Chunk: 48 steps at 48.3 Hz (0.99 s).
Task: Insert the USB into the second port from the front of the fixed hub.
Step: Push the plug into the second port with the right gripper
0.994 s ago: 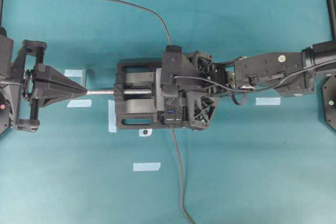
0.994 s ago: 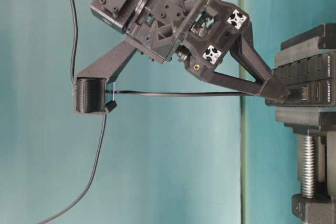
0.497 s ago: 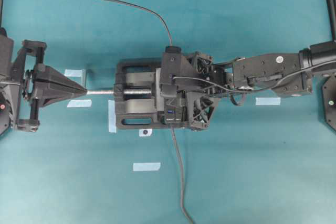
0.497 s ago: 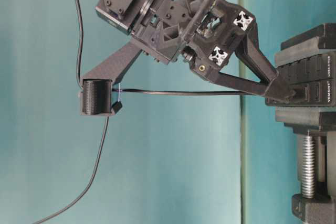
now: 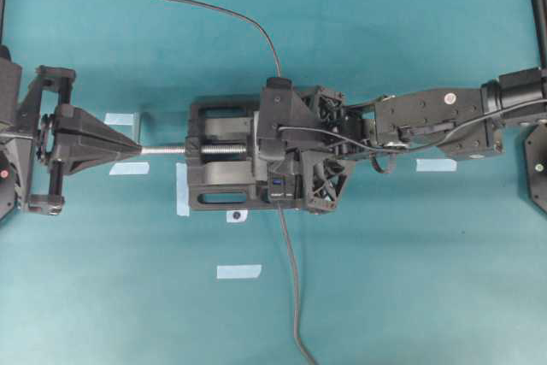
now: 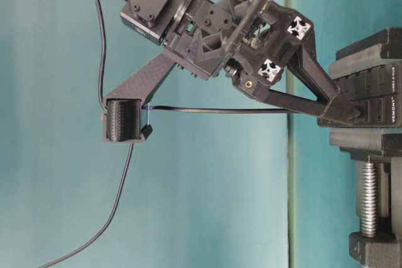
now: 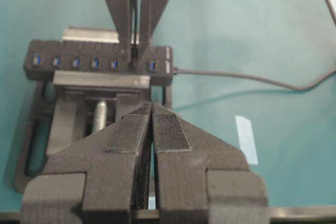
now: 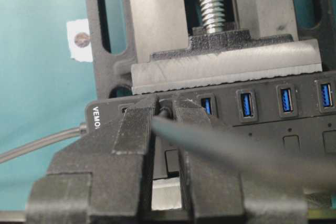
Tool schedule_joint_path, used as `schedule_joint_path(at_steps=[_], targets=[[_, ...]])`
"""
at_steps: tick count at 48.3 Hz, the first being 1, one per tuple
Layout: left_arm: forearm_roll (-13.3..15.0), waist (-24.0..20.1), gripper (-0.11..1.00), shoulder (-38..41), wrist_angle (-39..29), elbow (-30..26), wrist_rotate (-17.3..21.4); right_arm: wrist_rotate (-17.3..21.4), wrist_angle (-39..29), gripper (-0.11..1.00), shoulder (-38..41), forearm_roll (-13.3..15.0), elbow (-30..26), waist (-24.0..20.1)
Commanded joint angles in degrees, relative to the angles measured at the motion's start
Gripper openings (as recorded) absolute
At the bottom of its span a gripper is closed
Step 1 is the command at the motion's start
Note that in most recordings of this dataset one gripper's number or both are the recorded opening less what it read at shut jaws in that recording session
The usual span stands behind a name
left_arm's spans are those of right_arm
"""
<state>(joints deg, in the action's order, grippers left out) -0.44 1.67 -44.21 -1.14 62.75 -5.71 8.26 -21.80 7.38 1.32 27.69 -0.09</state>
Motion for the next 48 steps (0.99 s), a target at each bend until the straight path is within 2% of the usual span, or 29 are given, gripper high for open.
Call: schedule_joint_path(at_steps=[1,14,21,27,35,38,41,48], targets=[[0.00,0.00,0.00,0.00,0.62,-0.70,-0.09,0.26,-1.23,0.11,0.53,-0.18,0.18,-0.35],[0.00,0.09,0.00,0.00,0.62,-0.70,-0.09,0.18,-1.05,0.12,-0.35,-0.18,-0.53,-0.35],[0.00,0.00,0.00,0.00,0.70,-0.70,-0.09,0.18,-0.53,0.18,-0.97,-0.18,-0.79,-0.18],[0.00,0.00,0.00,0.00,1.49,-0.70,-0.09,0.18,-0.70,0.32,-1.14,-0.18,-1.05,-0.18],[0.00,0.00,0.00,0.00,1.76,-0.62,-0.09,0.35,-0.70,0.65,-1.49,-0.18,-1.58,-0.18],[0.00,0.09,0.00,0.00,1.85,-0.70,-0.09,0.35,-0.70,0.73,-1.76,-0.18,-1.76,-0.18],[0.00,0.00,0.00,0.00,1.76,-0.62,-0.09,0.35,-0.79,0.78,-2.02,-0.18,-1.93,-0.18],[0.00,0.00,0.00,0.00,1.76,-0.62,-0.09,0.44,-0.70,0.78,-2.72,-0.18,-2.02,-0.18]])
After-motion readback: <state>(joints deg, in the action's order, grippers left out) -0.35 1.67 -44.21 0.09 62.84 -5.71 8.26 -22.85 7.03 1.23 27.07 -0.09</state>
